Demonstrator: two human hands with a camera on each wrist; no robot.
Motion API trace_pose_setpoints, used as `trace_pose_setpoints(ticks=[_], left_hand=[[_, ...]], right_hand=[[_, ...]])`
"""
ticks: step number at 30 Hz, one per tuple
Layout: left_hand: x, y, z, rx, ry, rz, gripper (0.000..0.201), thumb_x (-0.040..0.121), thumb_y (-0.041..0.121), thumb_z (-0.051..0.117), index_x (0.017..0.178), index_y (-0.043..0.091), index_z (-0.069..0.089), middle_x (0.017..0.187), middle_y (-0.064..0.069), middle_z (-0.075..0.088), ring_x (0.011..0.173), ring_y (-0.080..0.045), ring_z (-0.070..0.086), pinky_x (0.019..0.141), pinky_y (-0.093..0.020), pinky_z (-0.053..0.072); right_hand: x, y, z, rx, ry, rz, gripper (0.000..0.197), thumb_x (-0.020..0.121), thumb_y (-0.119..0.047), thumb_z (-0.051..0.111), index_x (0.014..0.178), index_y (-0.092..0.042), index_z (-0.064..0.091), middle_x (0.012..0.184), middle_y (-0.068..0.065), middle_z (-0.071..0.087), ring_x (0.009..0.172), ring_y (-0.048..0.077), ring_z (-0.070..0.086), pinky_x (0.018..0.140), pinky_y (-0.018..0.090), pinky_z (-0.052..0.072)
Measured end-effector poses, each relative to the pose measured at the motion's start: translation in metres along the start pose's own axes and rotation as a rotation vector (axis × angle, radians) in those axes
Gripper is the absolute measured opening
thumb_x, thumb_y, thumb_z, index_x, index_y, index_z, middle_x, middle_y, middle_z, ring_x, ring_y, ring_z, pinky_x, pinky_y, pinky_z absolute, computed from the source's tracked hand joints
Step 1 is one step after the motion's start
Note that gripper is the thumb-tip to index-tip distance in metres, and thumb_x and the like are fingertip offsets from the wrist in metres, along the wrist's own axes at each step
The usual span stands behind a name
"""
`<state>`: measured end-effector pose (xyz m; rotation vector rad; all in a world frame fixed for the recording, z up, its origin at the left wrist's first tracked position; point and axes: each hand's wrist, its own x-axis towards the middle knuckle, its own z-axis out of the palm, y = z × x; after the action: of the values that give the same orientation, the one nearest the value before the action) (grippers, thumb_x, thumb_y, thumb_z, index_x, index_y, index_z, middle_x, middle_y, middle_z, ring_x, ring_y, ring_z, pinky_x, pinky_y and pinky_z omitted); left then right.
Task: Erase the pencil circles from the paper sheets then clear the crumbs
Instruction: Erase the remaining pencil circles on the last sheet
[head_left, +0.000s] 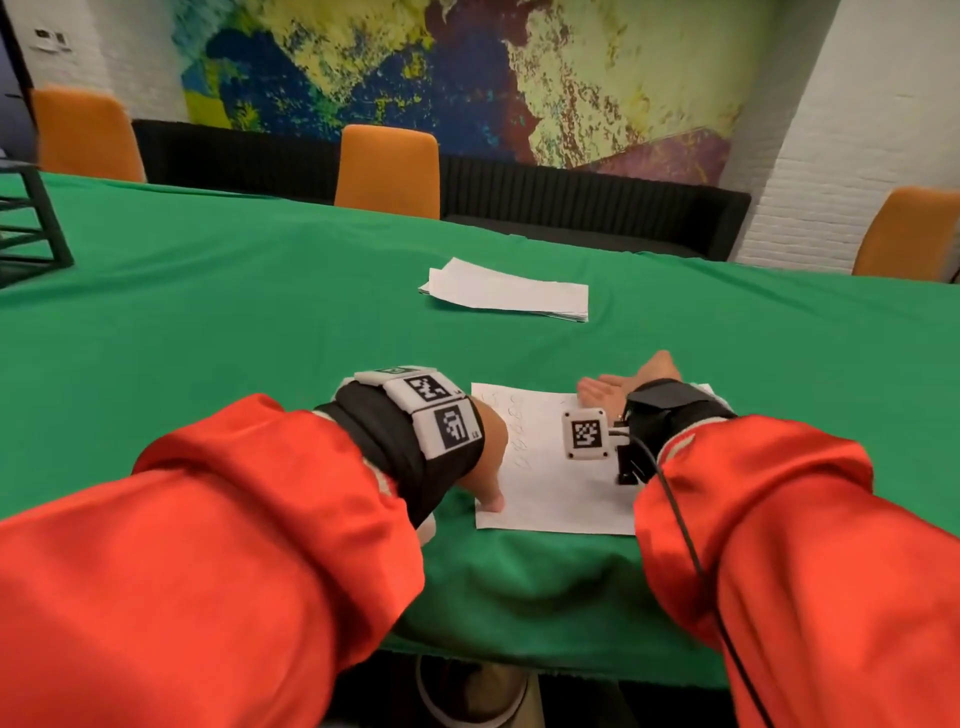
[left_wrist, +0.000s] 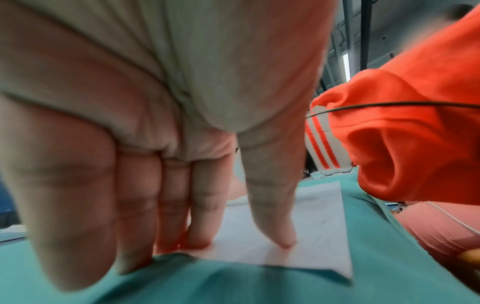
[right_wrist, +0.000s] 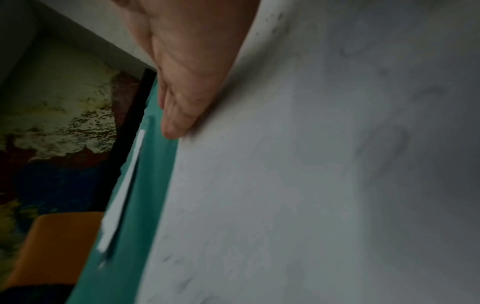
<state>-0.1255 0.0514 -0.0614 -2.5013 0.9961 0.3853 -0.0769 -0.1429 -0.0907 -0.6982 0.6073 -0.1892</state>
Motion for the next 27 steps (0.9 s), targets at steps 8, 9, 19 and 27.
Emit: trace_pose_setpoints(ticks=[8,9,19,27], left_hand=[[-0.002,0.001,-0.001,0.001,0.014,0.018,0.041,0.097,0.037,0.049,0.13,0.012,0.054,0.13,-0.007,0.057,0.105,-0.022,0.052,0.074,-0.024,0.034],[-0.003,0.0,-0.001,0.004,0.001,0.027,0.042,0.097,0.037,0.049,0.129,0.012,0.054,0.129,-0.006,0.057,0.096,-0.02,0.049,0.07,-0.027,0.035],[-0.003,-0.001,-0.002,-0.037,-0.021,0.009,0.04,0.096,0.039,0.05,0.117,0.007,0.061,0.122,-0.01,0.061,0.097,-0.025,0.054,0.072,-0.023,0.03],[-0.007,-0.001,-0.001,-0.045,-0.027,0.003,0.042,0.099,0.033,0.045,0.135,0.011,0.05,0.132,-0.008,0.055,0.085,-0.018,0.045,0.029,-0.006,0.028]], right_hand=[[-0.004,0.052,0.027,-0.021,-0.194,0.163,0.082,0.096,-0.057,0.005,0.143,0.009,0.022,0.149,0.025,0.026,0.139,0.034,0.025,0.112,0.042,0.02],[-0.002,0.052,0.022,-0.016,-0.188,0.166,0.082,0.096,-0.056,0.005,0.142,0.009,0.022,0.149,0.024,0.026,0.139,0.034,0.025,0.112,0.042,0.02],[-0.006,-0.019,0.001,0.09,-0.051,-0.065,0.082,0.095,-0.061,0.012,0.143,0.005,0.025,0.149,0.024,0.027,0.139,0.032,0.026,0.113,0.038,0.022],[-0.006,0.038,0.016,-0.116,-0.166,0.195,0.081,0.096,-0.056,0.003,0.141,0.007,0.026,0.146,0.028,0.029,0.137,0.038,0.029,0.109,0.043,0.024]])
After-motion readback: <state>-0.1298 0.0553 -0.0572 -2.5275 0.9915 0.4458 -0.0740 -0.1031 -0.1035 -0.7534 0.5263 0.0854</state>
